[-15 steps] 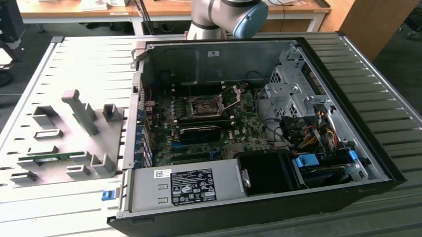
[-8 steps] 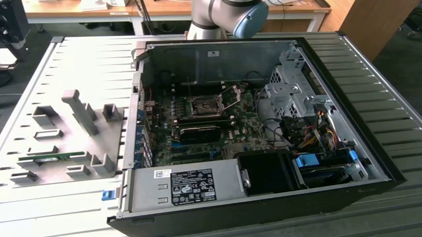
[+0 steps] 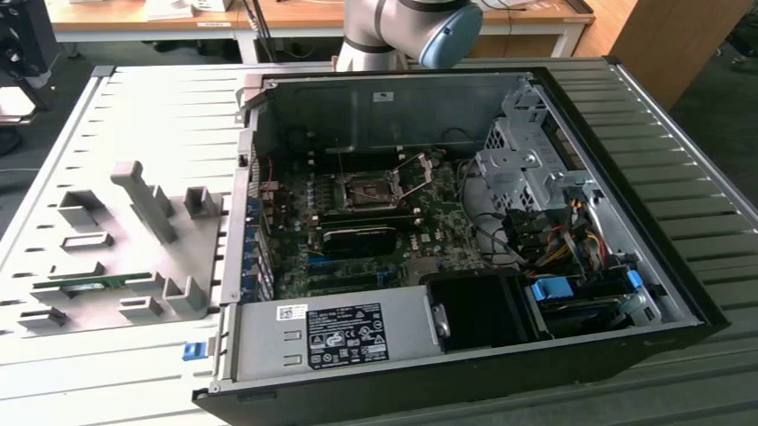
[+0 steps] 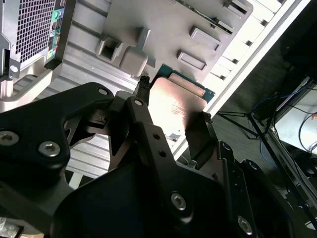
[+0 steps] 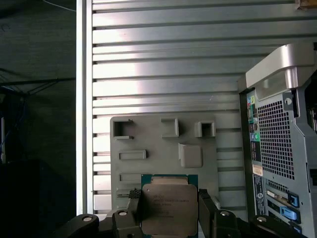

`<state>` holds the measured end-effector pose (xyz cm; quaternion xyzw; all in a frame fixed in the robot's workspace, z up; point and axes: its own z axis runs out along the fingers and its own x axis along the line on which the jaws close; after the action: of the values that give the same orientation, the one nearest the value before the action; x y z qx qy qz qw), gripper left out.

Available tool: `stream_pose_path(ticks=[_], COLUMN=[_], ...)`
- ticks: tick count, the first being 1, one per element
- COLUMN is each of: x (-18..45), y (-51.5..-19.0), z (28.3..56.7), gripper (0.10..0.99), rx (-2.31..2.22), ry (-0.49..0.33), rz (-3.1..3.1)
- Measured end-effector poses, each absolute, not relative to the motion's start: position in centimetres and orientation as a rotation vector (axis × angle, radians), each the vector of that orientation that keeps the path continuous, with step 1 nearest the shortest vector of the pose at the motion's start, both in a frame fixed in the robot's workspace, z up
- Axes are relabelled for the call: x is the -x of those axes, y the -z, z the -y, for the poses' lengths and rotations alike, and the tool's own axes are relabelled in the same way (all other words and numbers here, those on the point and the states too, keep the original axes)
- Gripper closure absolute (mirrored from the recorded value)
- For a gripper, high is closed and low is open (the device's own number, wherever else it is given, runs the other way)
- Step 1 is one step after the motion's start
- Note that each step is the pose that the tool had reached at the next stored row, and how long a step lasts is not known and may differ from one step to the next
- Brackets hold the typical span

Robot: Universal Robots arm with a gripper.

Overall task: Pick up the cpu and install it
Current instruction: 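Pick up the cpu and move it towards the insertion slot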

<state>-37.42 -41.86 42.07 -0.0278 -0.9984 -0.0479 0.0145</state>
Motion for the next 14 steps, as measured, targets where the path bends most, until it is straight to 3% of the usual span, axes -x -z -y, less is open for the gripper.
stream_pose_path(ticks=[14], x=[36.54], y=[-42.07], z=[41.85], gripper=[0.545], rx=[0.087], ry=[0.149], rz=[3.108])
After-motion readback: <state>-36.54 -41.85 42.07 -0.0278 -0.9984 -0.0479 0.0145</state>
